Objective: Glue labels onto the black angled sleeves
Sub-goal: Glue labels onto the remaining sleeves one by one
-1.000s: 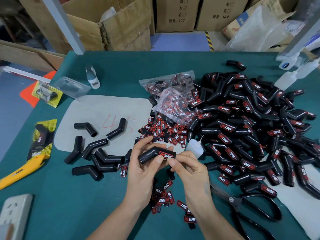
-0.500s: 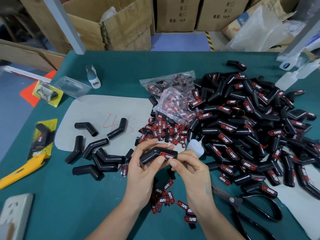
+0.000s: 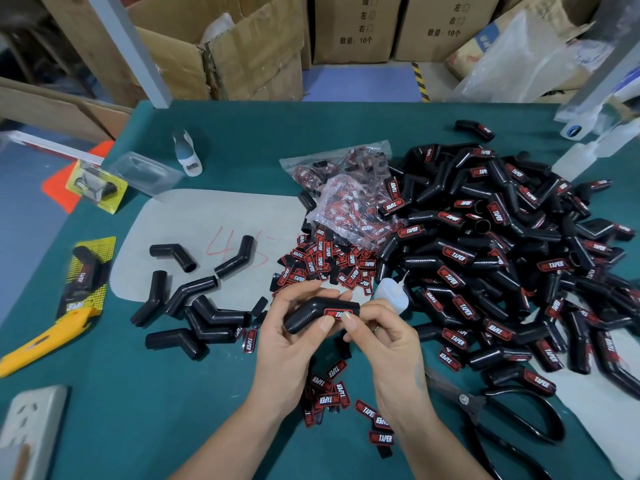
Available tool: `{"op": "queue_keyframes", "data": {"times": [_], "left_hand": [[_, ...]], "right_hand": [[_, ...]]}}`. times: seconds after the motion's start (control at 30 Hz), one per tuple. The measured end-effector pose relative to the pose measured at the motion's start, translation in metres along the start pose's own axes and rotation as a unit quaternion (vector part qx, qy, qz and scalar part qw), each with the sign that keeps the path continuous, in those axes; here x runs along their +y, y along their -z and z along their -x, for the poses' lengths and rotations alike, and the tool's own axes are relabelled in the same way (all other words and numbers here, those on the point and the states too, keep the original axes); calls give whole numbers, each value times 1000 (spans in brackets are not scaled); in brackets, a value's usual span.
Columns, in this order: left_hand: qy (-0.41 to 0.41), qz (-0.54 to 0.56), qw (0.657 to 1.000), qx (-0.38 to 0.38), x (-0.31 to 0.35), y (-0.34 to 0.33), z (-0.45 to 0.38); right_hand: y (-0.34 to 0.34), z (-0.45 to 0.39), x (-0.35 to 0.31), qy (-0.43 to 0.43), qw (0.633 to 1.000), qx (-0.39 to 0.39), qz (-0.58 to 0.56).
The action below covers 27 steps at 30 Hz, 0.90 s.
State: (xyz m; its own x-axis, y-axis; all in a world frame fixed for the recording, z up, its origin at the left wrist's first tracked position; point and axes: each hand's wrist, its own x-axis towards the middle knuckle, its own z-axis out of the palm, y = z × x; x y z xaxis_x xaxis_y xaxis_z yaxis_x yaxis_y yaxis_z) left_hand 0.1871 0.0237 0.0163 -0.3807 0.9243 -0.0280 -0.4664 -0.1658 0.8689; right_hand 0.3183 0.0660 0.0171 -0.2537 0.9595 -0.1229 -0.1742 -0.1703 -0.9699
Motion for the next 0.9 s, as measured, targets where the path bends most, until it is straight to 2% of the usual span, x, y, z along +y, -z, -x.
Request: {"op": "queue_keyframes", "data": {"times": [0.27, 0.43, 0.53, 0.63, 0.77, 0.9], "left_hand": [[-1, -9, 1000, 6, -2, 1, -1], [-61, -84, 995, 8, 0, 4, -2], [-124, -151, 981, -1, 6, 6, -5], [-174, -225, 958, -47, 11, 10, -6], [-205, -292, 932, -70, 15, 11, -8], [-213, -322, 920, -70, 13, 14, -10]], "right_hand": [[-1, 0, 2, -7, 1000, -2, -7], [0, 0, 4, -12, 1000, -5, -10], [0, 0, 4, -13, 1000, -4, -8], [0, 0, 2, -16, 1000, -9, -10], [1, 0, 0, -21, 1000, -14, -16], [3, -1, 0, -13, 1000, -19, -16]]}}
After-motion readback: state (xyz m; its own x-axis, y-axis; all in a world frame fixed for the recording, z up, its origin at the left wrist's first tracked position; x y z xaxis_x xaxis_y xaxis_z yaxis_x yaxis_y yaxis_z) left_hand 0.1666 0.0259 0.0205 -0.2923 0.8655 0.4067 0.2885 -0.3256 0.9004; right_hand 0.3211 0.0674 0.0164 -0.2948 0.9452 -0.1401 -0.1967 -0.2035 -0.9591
